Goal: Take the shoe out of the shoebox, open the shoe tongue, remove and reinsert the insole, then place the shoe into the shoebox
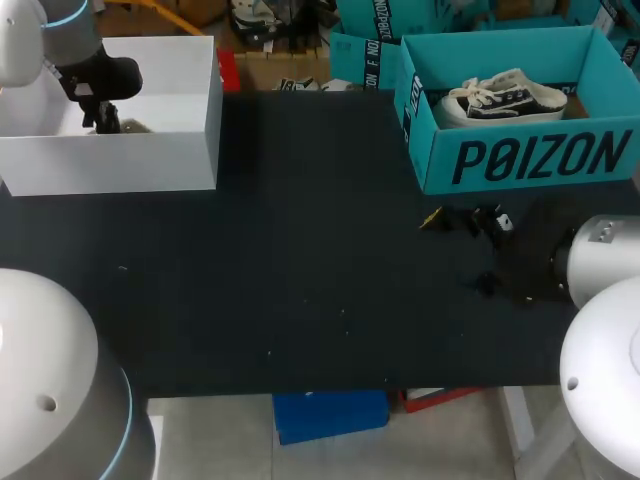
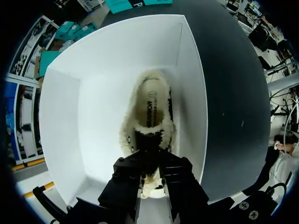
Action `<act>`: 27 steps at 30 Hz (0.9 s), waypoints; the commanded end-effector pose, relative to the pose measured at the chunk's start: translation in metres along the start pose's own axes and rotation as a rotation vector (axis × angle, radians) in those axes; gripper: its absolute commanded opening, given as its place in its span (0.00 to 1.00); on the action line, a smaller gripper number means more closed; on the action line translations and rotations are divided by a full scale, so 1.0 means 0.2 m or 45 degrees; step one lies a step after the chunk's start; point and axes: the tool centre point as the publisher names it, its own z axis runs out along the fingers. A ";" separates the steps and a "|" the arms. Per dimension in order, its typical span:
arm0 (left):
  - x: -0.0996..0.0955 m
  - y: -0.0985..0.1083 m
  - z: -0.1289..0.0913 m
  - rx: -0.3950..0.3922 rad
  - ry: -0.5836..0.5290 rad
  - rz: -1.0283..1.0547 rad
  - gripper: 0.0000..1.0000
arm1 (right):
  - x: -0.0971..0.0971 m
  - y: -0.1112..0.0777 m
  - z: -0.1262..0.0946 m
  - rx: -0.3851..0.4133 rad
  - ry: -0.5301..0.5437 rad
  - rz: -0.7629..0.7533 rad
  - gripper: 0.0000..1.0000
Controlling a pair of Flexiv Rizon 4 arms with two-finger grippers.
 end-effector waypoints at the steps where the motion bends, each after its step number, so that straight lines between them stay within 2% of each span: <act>1: 0.01 -0.03 -0.11 -0.018 -0.016 0.005 0.25 | -0.03 0.01 -0.03 0.046 0.018 0.017 1.00; 8: -0.01 -0.13 -0.29 -0.033 -0.059 0.032 0.26 | -0.03 0.01 -0.03 0.046 0.018 0.017 1.00; 12: 0.01 -0.23 -0.39 0.021 -0.030 0.022 0.28 | -0.03 0.01 -0.03 0.046 0.018 0.017 1.00; 18: 0.05 -0.36 -0.47 0.037 -0.049 0.054 0.29 | -0.03 0.01 -0.03 0.046 0.018 0.017 1.00; 23: 0.10 -0.51 -0.52 0.021 -0.025 0.086 0.37 | -0.03 0.01 -0.03 0.046 0.018 0.017 1.00; 24: 0.11 -0.53 -0.52 0.012 -0.018 0.092 0.42 | -0.03 0.01 -0.03 0.046 0.018 0.017 1.00; 25: 0.13 -0.55 -0.52 0.000 -0.002 0.095 0.57 | -0.03 0.01 -0.03 0.046 0.018 0.017 1.00; 26: 0.14 -0.57 -0.52 -0.011 0.013 0.099 0.80 | -0.03 0.01 -0.03 0.046 0.018 0.017 1.00; 27: 0.16 -0.59 -0.51 -0.015 0.027 0.101 0.95 | -0.03 0.01 -0.03 0.046 0.018 0.017 1.00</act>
